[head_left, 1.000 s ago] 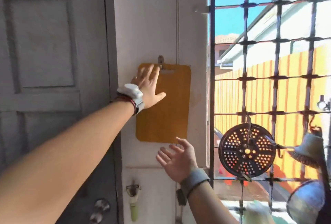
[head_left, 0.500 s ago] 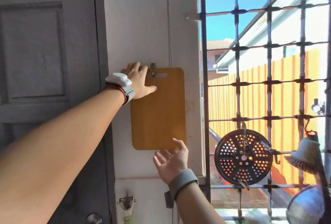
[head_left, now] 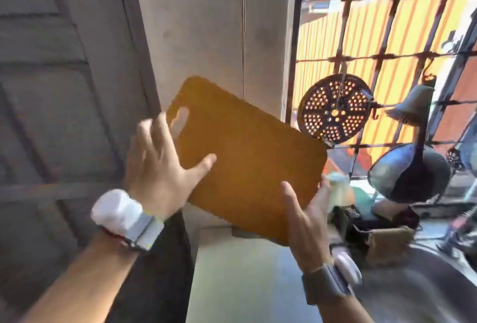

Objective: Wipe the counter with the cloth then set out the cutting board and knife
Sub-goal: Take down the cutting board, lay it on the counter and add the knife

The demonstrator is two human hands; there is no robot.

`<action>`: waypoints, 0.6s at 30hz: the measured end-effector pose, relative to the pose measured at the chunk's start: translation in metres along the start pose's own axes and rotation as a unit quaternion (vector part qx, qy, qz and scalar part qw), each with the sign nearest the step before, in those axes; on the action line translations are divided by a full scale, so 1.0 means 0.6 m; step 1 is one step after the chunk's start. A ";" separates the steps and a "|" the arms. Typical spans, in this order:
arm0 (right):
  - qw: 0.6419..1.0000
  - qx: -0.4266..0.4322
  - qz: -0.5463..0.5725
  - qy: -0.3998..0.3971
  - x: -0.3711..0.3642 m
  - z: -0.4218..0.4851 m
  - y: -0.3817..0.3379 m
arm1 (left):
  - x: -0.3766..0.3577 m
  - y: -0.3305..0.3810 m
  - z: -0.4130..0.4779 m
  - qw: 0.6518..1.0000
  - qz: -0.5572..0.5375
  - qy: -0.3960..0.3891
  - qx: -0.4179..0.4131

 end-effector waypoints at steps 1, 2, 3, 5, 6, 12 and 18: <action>0.998 -0.017 -0.052 -0.018 0.023 -0.054 0.043 | -0.032 -0.039 -0.094 0.993 -0.039 -0.060 0.089; 0.992 -0.034 -0.114 -0.031 0.040 -0.094 0.089 | -0.066 -0.073 -0.178 0.975 -0.066 -0.122 0.172; 0.977 -0.069 -0.197 -0.047 0.064 -0.134 0.145 | -0.099 -0.097 -0.270 0.949 -0.065 -0.199 0.237; 0.940 -0.125 -0.308 -0.076 0.102 -0.194 0.225 | -0.134 -0.131 -0.405 0.905 -0.061 -0.269 0.323; 0.916 -0.152 -0.359 -0.100 0.118 -0.220 0.257 | -0.146 -0.138 -0.461 0.886 -0.057 -0.302 0.346; 0.824 -0.204 -0.504 -0.161 0.189 -0.323 0.390 | -0.165 -0.162 -0.636 0.822 -0.049 -0.401 0.402; 0.803 -0.186 -0.542 -0.162 0.177 -0.319 0.409 | -0.185 -0.174 -0.657 0.824 -0.007 -0.421 0.379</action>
Point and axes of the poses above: each hand's wrist, its own z-axis towards the middle knuckle, its own x-axis out of the back of the hand, y = z × x, the point moved 4 cm from there along z, towards the middle knuckle, and after that the axes turned 7 degrees about -z, right-handed, at the moved point
